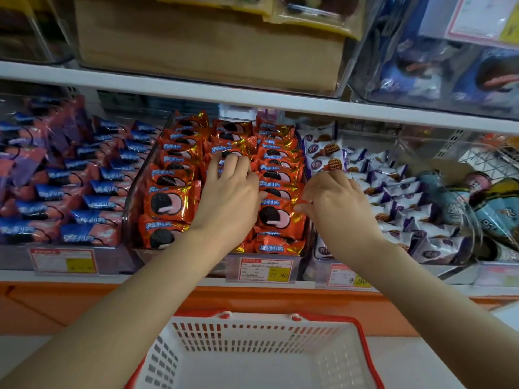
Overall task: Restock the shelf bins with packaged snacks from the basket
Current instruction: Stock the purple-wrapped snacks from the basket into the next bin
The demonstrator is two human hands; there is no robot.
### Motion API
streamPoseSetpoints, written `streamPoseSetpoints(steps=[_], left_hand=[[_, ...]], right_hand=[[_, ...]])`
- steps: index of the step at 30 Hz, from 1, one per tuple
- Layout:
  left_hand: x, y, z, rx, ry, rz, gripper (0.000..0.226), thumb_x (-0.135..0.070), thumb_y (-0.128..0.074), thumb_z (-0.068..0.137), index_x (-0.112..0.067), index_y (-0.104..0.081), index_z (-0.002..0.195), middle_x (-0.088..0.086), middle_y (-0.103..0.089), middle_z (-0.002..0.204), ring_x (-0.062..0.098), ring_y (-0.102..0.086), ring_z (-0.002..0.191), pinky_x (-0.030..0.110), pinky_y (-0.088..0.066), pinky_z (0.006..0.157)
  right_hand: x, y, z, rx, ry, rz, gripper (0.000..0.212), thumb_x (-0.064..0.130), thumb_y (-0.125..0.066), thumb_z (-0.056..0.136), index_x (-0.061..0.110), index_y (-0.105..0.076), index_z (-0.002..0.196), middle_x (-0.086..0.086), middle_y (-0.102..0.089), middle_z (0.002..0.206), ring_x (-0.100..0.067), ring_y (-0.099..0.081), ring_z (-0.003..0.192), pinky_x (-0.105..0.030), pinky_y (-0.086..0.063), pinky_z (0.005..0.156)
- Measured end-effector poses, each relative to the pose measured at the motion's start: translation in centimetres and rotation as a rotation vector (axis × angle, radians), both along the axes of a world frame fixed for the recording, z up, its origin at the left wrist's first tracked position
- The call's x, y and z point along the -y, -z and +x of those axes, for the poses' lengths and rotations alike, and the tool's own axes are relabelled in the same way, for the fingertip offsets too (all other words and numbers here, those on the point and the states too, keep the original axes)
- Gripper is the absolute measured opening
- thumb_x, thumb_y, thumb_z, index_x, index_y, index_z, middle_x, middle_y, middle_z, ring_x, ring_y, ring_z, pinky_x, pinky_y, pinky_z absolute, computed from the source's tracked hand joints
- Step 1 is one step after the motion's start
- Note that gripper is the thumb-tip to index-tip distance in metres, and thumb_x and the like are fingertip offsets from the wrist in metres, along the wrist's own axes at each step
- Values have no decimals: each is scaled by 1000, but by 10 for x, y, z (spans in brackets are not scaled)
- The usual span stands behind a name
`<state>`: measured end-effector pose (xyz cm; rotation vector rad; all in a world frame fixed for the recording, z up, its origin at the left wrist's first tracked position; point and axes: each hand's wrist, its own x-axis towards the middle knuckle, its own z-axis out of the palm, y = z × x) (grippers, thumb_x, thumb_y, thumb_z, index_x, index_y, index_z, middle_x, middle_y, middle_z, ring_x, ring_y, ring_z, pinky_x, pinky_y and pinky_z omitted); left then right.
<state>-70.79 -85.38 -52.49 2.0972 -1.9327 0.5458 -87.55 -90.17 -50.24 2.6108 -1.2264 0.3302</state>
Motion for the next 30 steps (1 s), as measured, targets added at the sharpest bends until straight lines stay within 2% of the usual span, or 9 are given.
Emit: streamPoseSetpoints(steps=[4, 7, 9, 12, 14, 17, 22, 25, 30], left_hand=[[4, -5, -4, 115, -62, 66, 34, -40, -61, 87, -7, -71, 88, 10, -60, 100, 29, -51, 106, 51, -34, 105], [4, -6, -5, 114, -82, 80, 35, -42, -60, 89, -10, -72, 91, 9, -60, 103, 27, -50, 110, 50, -31, 108], [4, -4, -6, 38, -74, 68, 37, -42, -52, 93, -10, -71, 98, 8, -57, 110, 27, -44, 116, 48, -25, 110], [1, -5, -7, -126, -60, -20, 31, -37, -49, 95, -12, -62, 107, 8, -55, 114, 26, -44, 116, 45, -26, 108], [-1, -7, -4, -192, -34, -111, 26, -31, -50, 94, -11, -58, 109, 9, -57, 113, 27, -50, 112, 45, -32, 104], [-1, -9, 10, -140, -30, -208, 37, -28, -44, 96, -4, -59, 120, 17, -59, 125, 34, -50, 122, 51, -31, 107], [-3, 7, 29, -125, -70, -96, 64, -44, -24, 94, 0, -58, 126, 22, -57, 129, 38, -48, 127, 56, -34, 106], [-1, 16, 31, -149, -75, -116, 61, -44, -27, 94, -2, -62, 123, 20, -61, 124, 37, -52, 123, 54, -39, 102], [2, 20, 33, -174, -62, -141, 59, -43, -29, 93, -5, -64, 121, 18, -64, 121, 36, -53, 121, 52, -42, 100]], right_hand=[[-6, -12, 12, -96, 65, 60, 33, 31, -52, 96, 6, -57, 117, -9, -49, 122, -28, -41, 118, -35, -33, 99], [-10, -10, 16, -2, 2, 15, 31, 7, -62, 88, 5, -56, 119, -13, -50, 122, -30, -45, 117, -34, -38, 98], [-12, -4, 20, 148, -114, 45, 47, -12, -62, 78, -1, -56, 122, -20, -52, 128, -36, -48, 122, -35, -39, 103], [-8, 3, 30, 77, -148, 219, 65, -2, -43, 92, 2, -13, 150, -15, -7, 158, -26, -3, 147, -28, 1, 115], [5, 7, 37, -35, -82, 266, 64, 11, -35, 98, 4, 1, 151, -13, 6, 159, -22, 8, 147, -30, 8, 115], [20, 3, 47, -63, -47, 283, 59, 22, -27, 103, 4, 0, 151, -14, 4, 159, -22, 5, 147, -34, 5, 117], [46, -4, 69, 14, -2, 381, 65, 46, -13, 102, 6, 1, 151, -10, 8, 159, -19, 10, 146, -31, 8, 116], [64, 0, 86, -35, 30, 412, 66, 47, -11, 102, 6, -1, 152, -11, 3, 159, -21, 5, 147, -34, 3, 118], [91, 0, 103, 130, 36, 371, 59, 41, -16, 103, 6, -14, 151, -14, -11, 158, -26, -7, 147, -40, -6, 120]])
